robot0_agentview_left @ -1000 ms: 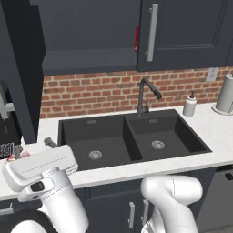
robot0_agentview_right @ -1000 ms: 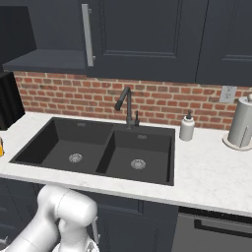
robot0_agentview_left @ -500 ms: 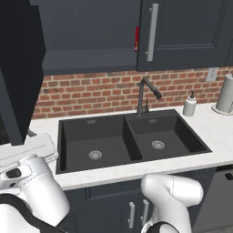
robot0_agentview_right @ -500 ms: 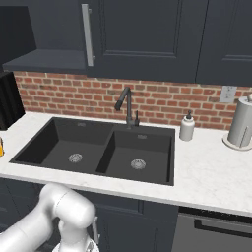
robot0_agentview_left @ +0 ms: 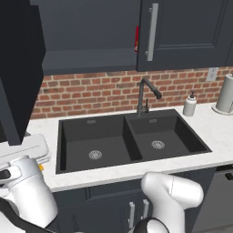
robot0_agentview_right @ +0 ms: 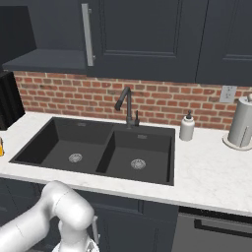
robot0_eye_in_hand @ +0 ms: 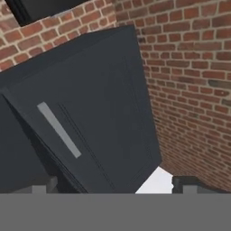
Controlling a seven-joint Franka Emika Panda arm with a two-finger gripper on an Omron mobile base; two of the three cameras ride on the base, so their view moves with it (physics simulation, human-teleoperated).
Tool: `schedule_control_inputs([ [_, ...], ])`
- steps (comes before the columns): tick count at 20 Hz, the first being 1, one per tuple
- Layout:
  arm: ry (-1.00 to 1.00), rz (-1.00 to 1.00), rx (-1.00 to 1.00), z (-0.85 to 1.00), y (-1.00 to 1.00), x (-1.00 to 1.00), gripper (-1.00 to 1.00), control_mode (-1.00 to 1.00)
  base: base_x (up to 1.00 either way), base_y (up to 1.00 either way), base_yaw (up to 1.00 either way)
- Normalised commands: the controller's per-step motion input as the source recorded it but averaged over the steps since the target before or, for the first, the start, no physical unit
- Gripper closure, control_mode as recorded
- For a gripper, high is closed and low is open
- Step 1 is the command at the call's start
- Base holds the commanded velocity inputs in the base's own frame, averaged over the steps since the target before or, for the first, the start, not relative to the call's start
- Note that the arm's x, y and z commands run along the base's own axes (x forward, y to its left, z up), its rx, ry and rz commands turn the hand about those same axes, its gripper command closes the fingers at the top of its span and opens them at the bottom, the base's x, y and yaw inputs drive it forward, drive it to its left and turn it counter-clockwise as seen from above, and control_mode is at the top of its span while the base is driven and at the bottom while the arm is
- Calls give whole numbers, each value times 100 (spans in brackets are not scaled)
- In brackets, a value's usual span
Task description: Pick the bar and place it on the digital scale for weighing, and close the cabinet.
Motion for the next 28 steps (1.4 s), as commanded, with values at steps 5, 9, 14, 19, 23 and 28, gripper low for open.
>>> schedule_control_inputs([
  [5,-16,3,30,55,-11,36,-100,-100,0,0,0],
  [9,-18,2,32,68,-18,31,-100,-100,0,0,0],
  [14,-19,2,34,81,-26,33,-100,-100,0,0,0],
  [19,-20,3,35,96,-21,29,-100,-100,0,0,0],
  [23,-19,3,35,100,-23,30,-100,-100,0,0,0],
  [28,-17,4,41,100,-35,17,-100,-100,0,0,0],
])
